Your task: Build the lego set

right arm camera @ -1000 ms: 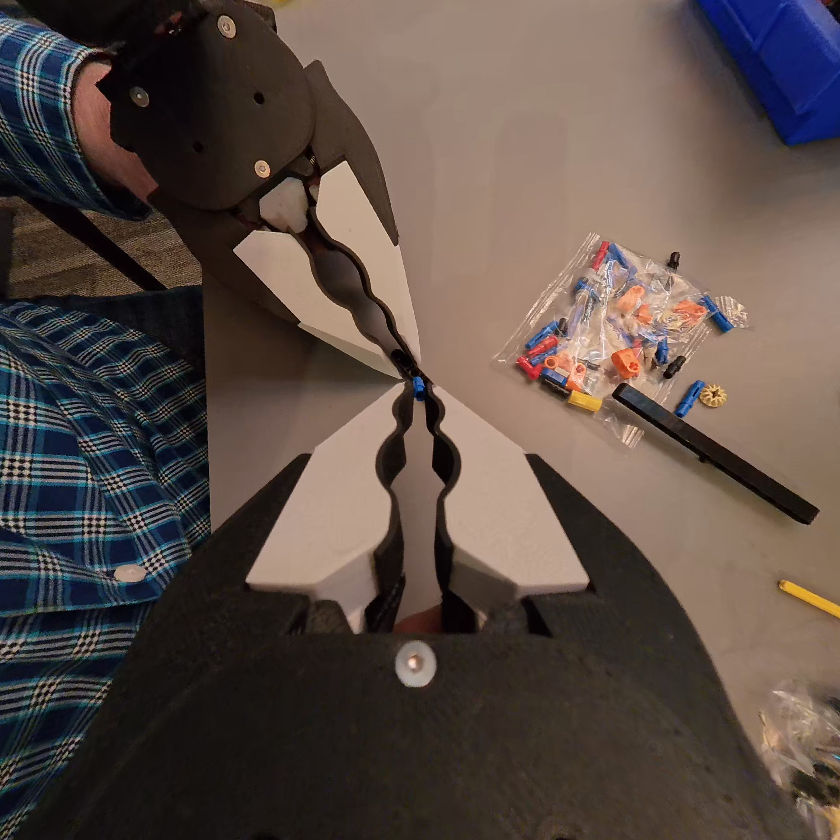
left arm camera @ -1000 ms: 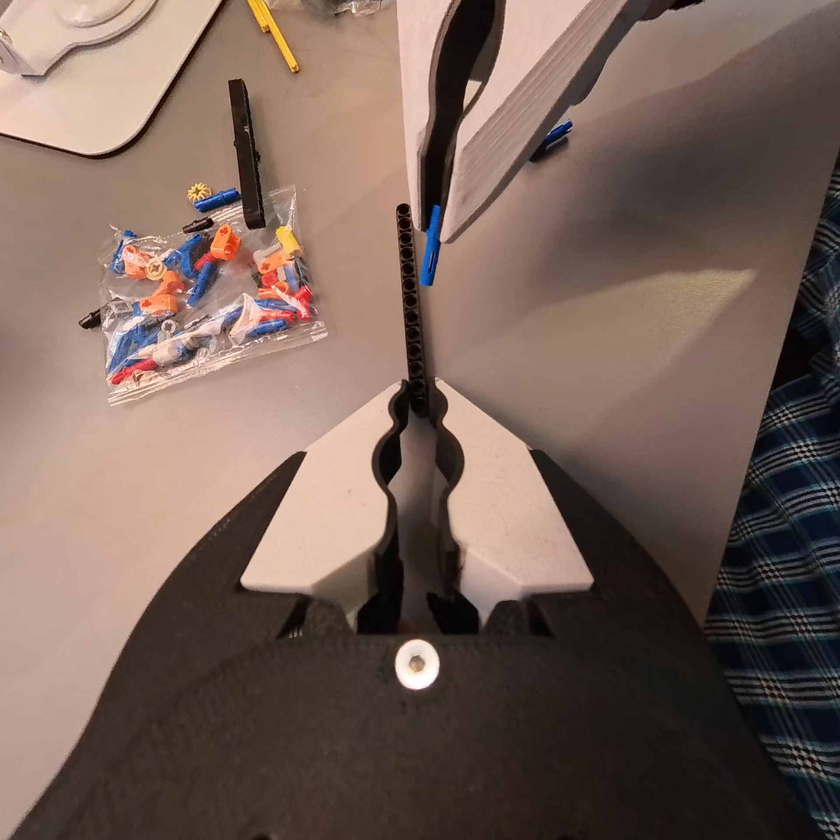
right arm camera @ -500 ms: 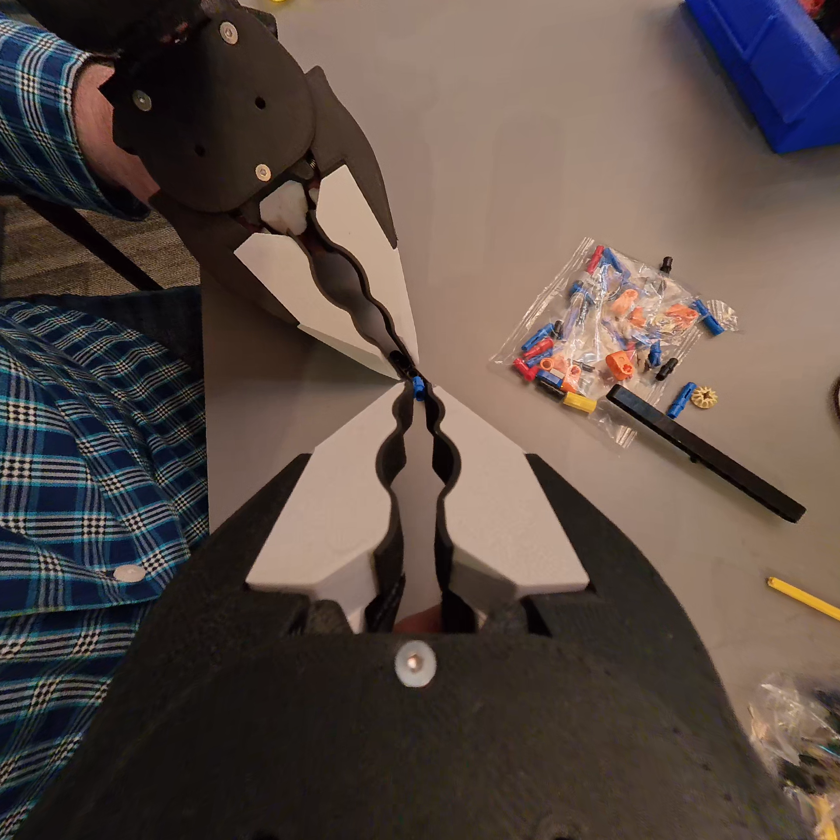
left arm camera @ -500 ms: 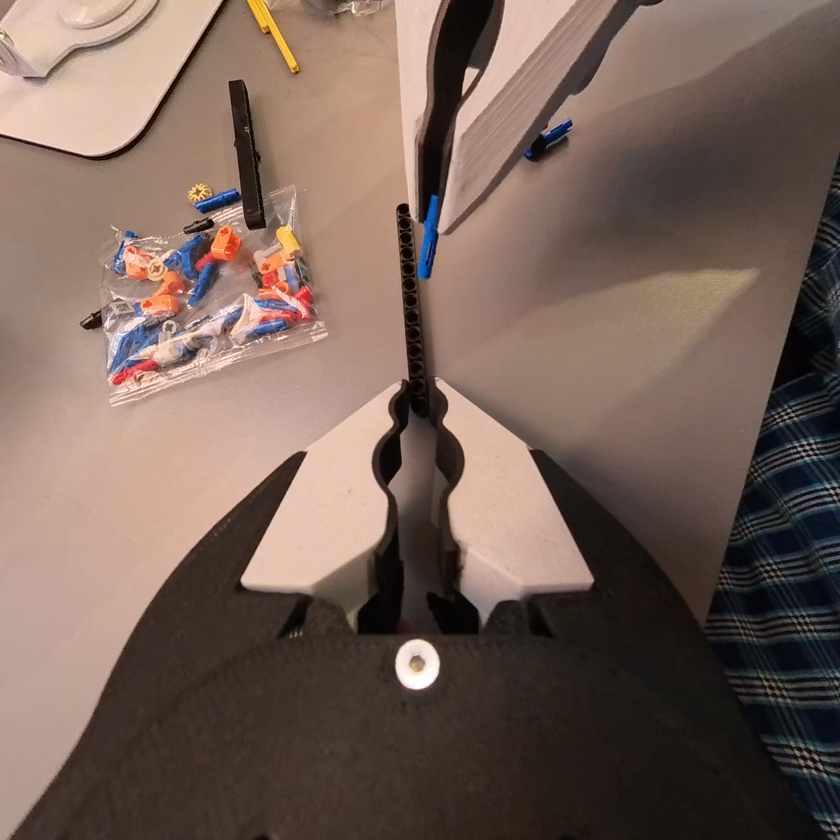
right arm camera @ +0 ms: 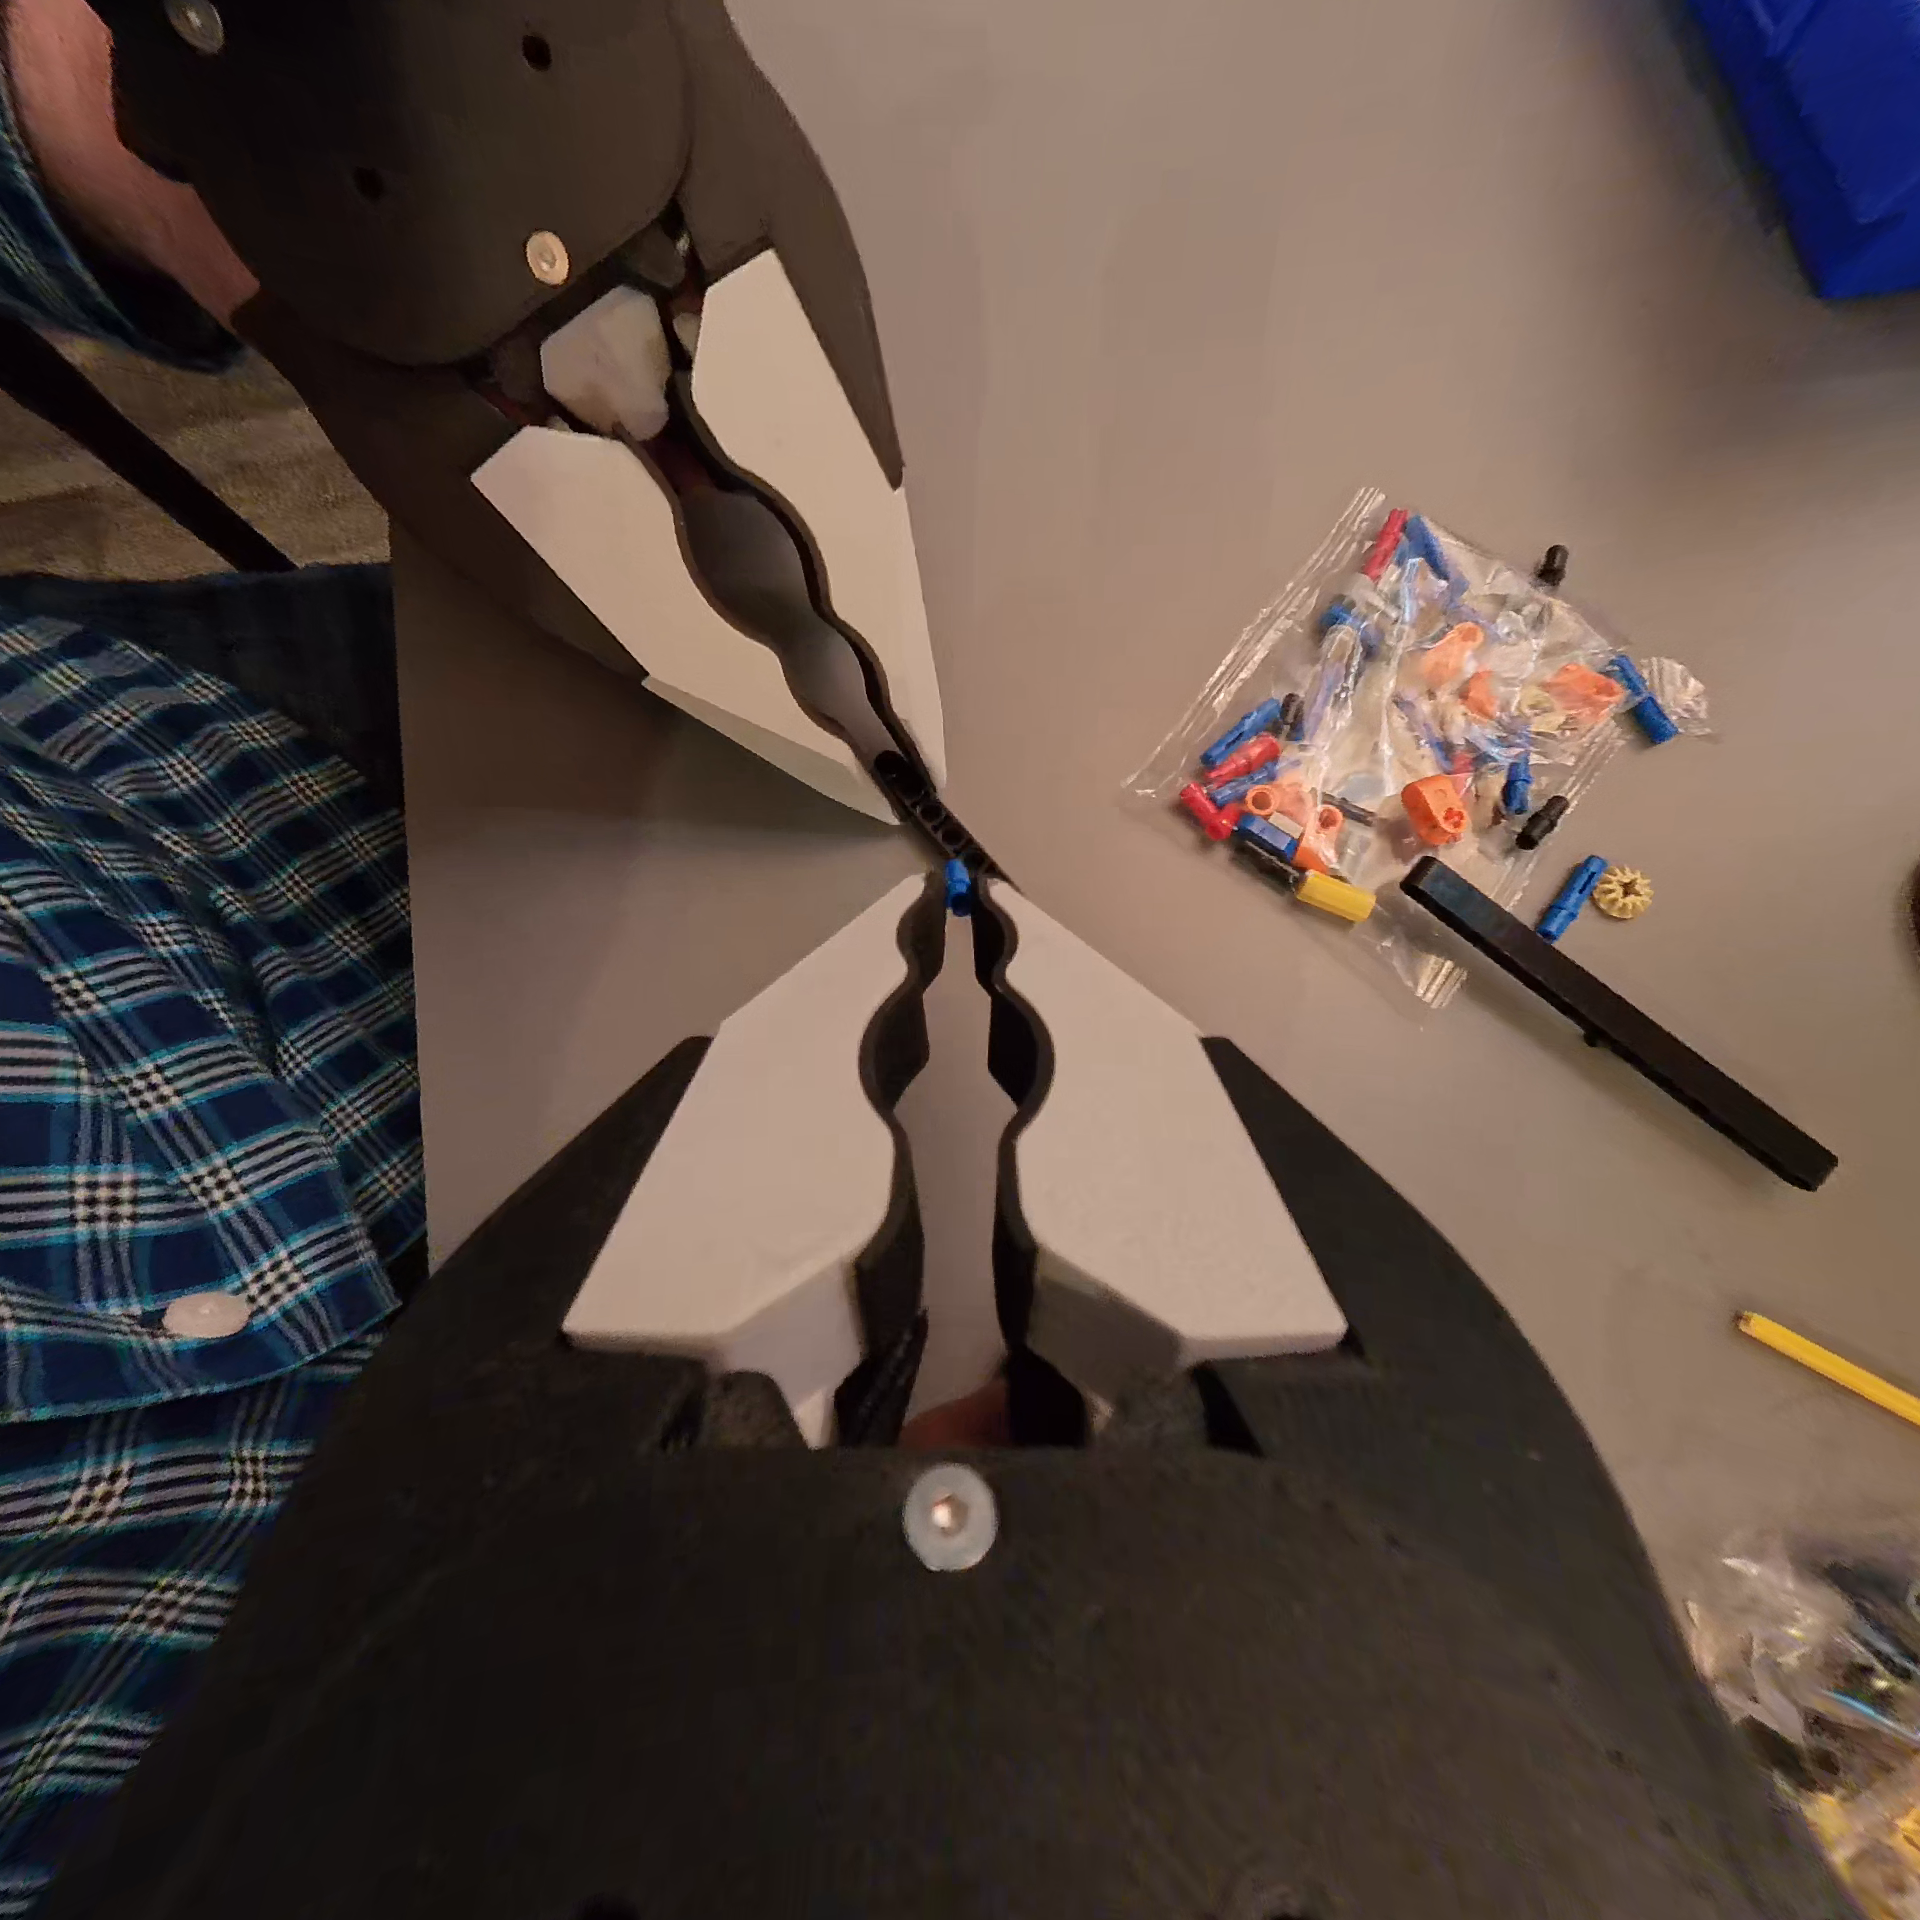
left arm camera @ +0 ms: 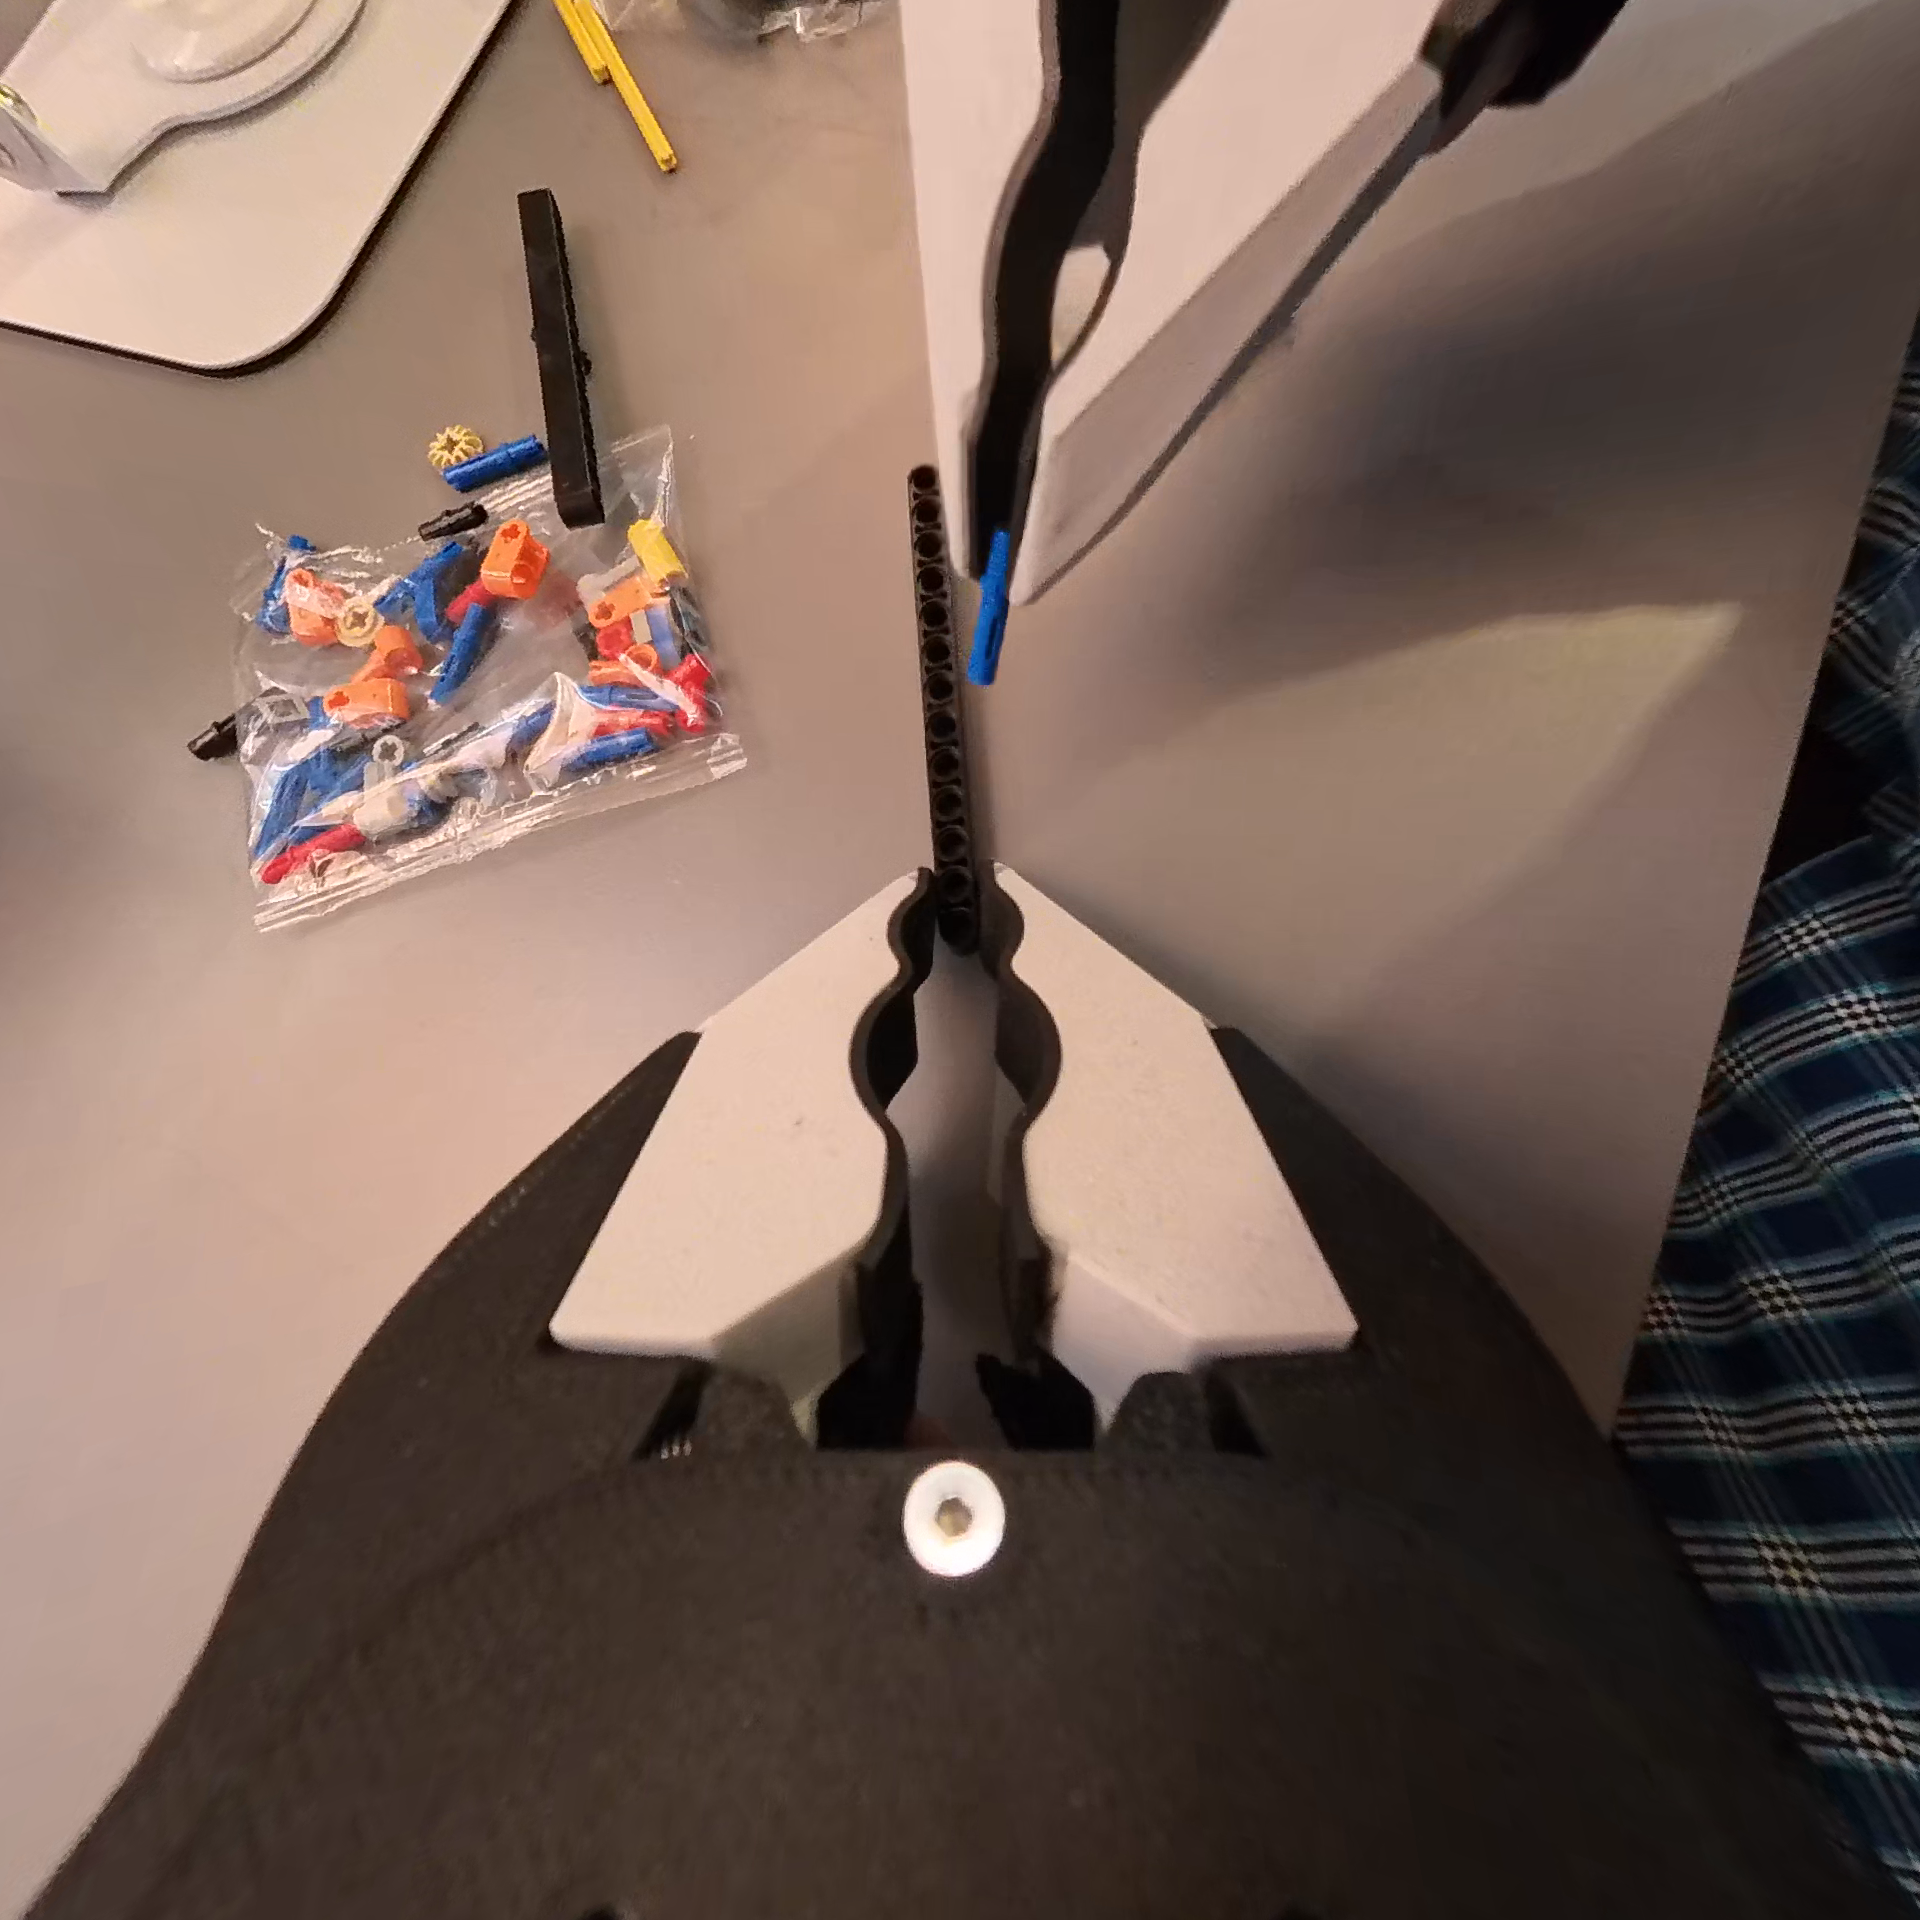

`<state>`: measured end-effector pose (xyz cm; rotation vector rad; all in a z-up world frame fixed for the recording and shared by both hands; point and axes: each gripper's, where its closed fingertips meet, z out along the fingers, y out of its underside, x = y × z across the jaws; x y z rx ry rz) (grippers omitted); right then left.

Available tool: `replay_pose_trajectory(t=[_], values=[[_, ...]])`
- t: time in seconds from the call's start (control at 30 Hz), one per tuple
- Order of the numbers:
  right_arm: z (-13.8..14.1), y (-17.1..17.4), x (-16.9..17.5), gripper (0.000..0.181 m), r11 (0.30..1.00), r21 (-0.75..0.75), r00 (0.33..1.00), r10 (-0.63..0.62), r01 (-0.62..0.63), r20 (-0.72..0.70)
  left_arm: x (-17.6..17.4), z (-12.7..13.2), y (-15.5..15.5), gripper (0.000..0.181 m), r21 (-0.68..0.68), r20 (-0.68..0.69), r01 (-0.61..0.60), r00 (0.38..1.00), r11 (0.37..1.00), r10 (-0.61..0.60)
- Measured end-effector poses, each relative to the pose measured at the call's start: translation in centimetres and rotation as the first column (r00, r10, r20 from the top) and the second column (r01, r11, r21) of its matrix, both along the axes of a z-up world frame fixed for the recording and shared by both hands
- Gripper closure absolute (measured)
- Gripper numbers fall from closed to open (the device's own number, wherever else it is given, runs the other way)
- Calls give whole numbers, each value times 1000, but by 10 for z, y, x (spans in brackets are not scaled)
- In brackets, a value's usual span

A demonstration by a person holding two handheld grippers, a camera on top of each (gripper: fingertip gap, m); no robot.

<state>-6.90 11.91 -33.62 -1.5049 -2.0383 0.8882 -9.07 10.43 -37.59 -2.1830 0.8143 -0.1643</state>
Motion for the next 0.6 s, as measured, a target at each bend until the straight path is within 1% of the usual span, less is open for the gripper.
replay_pose_trajectory(t=[0.03, 0.27, 0.6], values=[[-2, -1, 0, 180, 1000, 13, 1000, 6, -6, 6, 0, 0, 0, 176, -1, 1, 1, 1000, 1000, -1], [-8, -6, -6, 180, 998, 51, 1000, 24, -25, 21, 0, 0, 0, 176, 0, 1, 9, 1000, 1000, -9], [-12, -23, -23, 180, 999, 3, 999, 53, -53, 9, 1, 0, 0, 176, 8, -8, 14, 1000, 1000, -14]])
